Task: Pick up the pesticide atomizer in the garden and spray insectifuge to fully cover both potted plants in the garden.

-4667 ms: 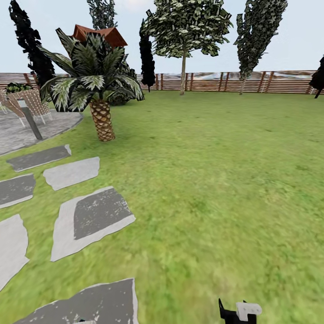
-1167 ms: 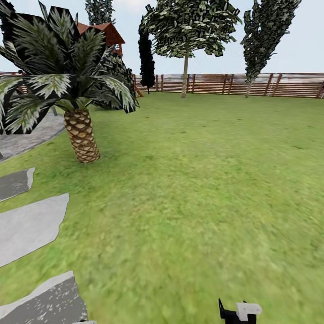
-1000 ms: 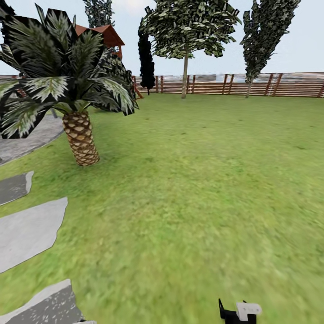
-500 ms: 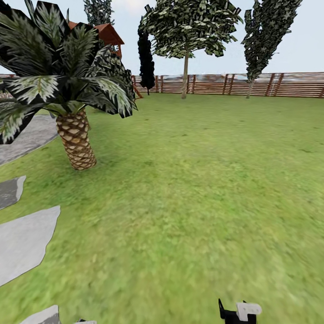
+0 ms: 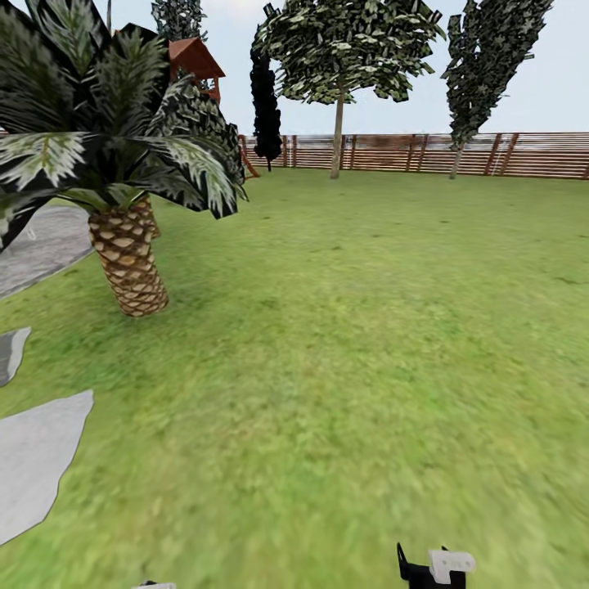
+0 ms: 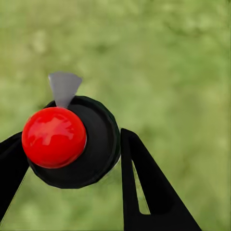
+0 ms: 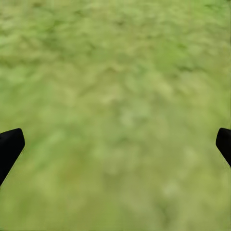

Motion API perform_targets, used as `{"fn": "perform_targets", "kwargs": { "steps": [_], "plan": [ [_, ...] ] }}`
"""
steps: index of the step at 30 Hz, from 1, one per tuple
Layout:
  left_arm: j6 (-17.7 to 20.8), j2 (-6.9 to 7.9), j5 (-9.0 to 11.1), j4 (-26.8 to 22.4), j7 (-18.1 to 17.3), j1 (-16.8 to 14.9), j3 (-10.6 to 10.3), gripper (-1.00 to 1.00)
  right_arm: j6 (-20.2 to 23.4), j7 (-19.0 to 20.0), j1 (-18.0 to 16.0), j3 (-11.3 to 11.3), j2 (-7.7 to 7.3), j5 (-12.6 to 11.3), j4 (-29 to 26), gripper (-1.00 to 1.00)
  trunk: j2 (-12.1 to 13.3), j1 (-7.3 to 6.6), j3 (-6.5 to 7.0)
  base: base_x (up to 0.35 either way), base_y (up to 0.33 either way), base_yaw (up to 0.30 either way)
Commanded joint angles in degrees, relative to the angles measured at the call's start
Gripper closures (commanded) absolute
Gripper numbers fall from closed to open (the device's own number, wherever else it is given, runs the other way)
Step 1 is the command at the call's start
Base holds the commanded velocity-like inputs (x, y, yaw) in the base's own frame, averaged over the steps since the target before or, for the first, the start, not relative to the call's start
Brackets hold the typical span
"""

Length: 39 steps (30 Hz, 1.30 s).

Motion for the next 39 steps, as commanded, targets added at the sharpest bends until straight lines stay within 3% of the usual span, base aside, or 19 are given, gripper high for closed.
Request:
{"fn": "perform_targets", "kwargs": {
  "steps": [1, 39],
  "plan": [
    [-0.1, 0.01, -0.1, 0.0, -0.4, 0.0, 0.5, 1.00, -0.2, 0.0, 0.0, -0.5, 0.00, 0.5, 0.1, -1.00, 0.0, 0.02, -0.05, 0.340, 0.000, 0.000],
    [-0.1, 0.00, -0.1, 0.0, -0.4, 0.0, 0.5, 1.00, -0.2, 0.0, 0.0, -0.5, 0.00, 0.5, 0.0, -1.00, 0.0, 0.02, -0.05, 0.340, 0.000, 0.000]
  ]
}}
